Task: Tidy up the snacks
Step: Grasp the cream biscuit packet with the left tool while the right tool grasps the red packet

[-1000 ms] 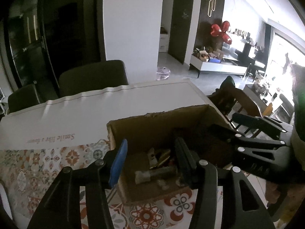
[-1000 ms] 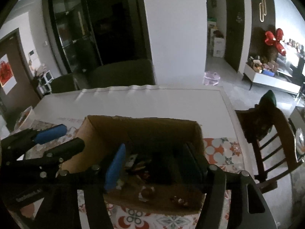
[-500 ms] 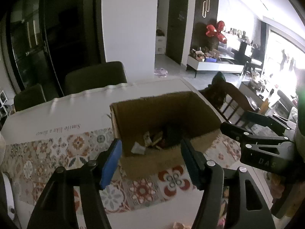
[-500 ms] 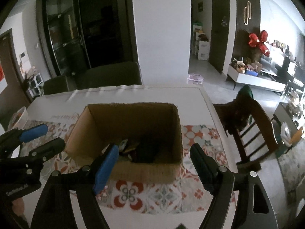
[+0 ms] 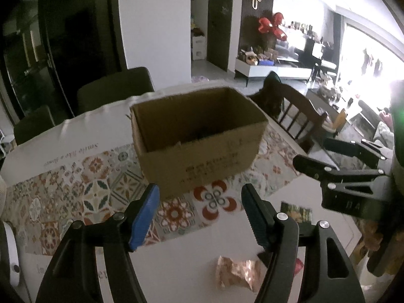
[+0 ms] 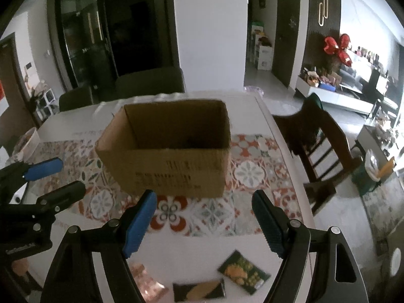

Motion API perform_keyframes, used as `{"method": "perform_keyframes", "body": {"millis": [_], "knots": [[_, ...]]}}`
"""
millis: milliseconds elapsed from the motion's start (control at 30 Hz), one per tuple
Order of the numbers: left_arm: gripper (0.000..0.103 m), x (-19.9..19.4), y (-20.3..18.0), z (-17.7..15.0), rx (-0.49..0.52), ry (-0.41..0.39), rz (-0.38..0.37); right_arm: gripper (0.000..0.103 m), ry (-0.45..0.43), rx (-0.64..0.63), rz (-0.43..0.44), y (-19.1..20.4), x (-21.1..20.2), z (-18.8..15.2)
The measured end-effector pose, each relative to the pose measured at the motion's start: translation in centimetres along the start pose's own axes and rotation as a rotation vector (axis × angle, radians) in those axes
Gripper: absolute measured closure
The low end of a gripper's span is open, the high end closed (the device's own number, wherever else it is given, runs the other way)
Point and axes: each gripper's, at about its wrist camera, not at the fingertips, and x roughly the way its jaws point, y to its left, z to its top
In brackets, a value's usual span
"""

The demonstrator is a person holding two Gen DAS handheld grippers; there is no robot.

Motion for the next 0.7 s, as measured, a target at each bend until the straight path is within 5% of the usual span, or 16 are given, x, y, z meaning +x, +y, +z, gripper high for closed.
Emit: {"method": "perform_keyframes", "body": {"millis": [267,700], "knots": [[0.036,0.6,-1.3,-3.5,0.038,0.092,-0.03,0.025,0.058,0.003,-0.026,-0.5,-0.6,-3.3],[0.023,1.9,-3.4,-8.4,0.148,0.241,-0.126,0.025,0.285,-0.064,0.032,1.2,-0.1,-10.4]]}}
